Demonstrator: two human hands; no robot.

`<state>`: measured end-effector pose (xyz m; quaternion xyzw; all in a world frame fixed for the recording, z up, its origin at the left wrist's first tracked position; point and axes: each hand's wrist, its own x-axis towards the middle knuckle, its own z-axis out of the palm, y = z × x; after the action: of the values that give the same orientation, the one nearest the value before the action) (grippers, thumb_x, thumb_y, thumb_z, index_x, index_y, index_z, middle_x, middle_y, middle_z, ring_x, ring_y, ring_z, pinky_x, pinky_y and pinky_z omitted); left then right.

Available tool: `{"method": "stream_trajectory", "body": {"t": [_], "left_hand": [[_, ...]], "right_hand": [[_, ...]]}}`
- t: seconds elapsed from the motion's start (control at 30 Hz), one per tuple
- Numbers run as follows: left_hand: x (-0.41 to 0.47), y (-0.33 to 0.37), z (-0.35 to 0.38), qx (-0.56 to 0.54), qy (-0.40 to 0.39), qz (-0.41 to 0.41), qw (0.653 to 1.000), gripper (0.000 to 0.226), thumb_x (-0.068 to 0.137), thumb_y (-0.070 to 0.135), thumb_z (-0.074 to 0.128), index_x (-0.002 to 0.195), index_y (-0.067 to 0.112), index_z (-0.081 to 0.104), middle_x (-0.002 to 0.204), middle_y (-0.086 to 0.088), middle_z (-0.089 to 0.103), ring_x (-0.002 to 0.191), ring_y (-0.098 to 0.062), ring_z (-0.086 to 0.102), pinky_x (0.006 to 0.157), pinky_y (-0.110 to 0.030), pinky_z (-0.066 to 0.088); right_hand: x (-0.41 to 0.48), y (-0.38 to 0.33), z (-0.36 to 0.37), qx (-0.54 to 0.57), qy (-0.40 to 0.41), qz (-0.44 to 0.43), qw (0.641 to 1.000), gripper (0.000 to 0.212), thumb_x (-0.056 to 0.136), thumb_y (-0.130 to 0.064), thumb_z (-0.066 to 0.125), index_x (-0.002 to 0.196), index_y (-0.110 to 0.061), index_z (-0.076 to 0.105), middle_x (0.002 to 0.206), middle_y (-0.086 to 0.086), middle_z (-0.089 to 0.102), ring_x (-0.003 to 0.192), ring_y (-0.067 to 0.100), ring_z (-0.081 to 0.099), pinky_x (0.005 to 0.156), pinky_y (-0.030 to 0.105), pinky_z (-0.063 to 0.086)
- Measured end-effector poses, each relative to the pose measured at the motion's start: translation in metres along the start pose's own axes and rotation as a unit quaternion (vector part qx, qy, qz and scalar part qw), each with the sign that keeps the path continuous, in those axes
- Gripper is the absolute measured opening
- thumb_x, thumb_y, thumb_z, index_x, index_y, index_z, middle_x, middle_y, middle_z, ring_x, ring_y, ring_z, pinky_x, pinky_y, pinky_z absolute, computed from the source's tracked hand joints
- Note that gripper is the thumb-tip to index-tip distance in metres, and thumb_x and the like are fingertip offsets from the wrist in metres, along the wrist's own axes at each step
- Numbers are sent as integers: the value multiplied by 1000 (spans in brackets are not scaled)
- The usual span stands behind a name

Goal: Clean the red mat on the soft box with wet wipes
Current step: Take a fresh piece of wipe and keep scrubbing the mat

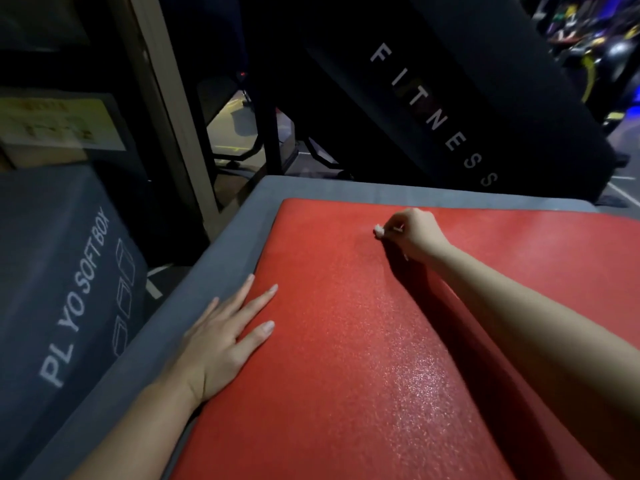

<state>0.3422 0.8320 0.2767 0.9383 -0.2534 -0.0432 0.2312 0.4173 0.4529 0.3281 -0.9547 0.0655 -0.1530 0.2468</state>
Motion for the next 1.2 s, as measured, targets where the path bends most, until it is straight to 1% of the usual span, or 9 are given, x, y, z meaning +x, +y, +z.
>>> {"method": "stream_trajectory", "body": {"t": [0.17,0.3,0.4,0.57,0.7,0.77,0.93,1.1,1.2], "left_hand": [[0,-3,1,-5,-2,-4,1000,58,86,85,11,144,76,5,163,33,-8,153,5,0,127,-33,-4],[2,-5,4,-12,10,1,1000,59,86,86,12,144,76,7,163,33,-8,155,0,1,129,-38,0],[1,-3,5,-14,12,-6,1000,59,86,85,13,144,76,6,163,34,-8,154,1,0,128,-37,-1],[-1,-1,1,-12,12,-8,1000,58,85,85,12,143,77,6,162,37,-9,153,5,-1,128,-36,-2],[1,0,1,-15,14,-2,1000,58,87,83,12,144,76,6,161,39,-8,146,18,-3,125,-26,-7],[1,-1,1,-15,17,1,1000,58,88,81,13,145,74,9,162,37,-7,146,18,-2,124,-25,-7],[0,-1,2,-17,21,6,1000,57,90,79,14,147,72,10,163,34,-7,147,17,-2,126,-29,-5],[-1,-1,2,-19,16,5,1000,57,90,79,13,147,72,10,163,35,-7,147,18,-4,127,-32,-4],[-1,-2,1,-15,11,5,1000,57,90,79,12,146,73,8,163,35,-9,146,19,-6,126,-30,-7]], "right_hand": [[36,8,1,54,10,94,994,30,81,-41,77,91,-12,78,86,8,73,84,17,66,70,21,39],[20,6,-3,61,-68,43,995,26,78,-44,80,81,-18,78,65,-3,66,56,6,57,52,18,40],[25,4,0,48,-63,13,997,21,79,-39,80,81,-19,76,65,-2,67,54,9,56,48,13,39],[64,11,21,46,63,73,994,19,85,-30,75,87,-11,77,82,13,72,82,22,66,70,24,44],[99,17,30,43,64,147,986,22,85,-30,74,91,-9,77,91,17,73,93,30,69,82,30,51],[106,10,32,31,39,141,989,21,85,-29,75,92,-9,77,94,17,73,93,29,68,85,32,52],[94,-12,25,19,-82,27,996,19,81,-37,79,80,-19,75,71,4,68,57,10,57,53,21,43],[85,-2,28,11,-8,33,999,31,84,-44,74,92,-15,76,85,8,70,81,21,64,68,23,38],[70,-10,24,18,-29,30,999,31,80,-46,77,97,-20,78,86,2,68,79,15,59,70,21,37]]}}
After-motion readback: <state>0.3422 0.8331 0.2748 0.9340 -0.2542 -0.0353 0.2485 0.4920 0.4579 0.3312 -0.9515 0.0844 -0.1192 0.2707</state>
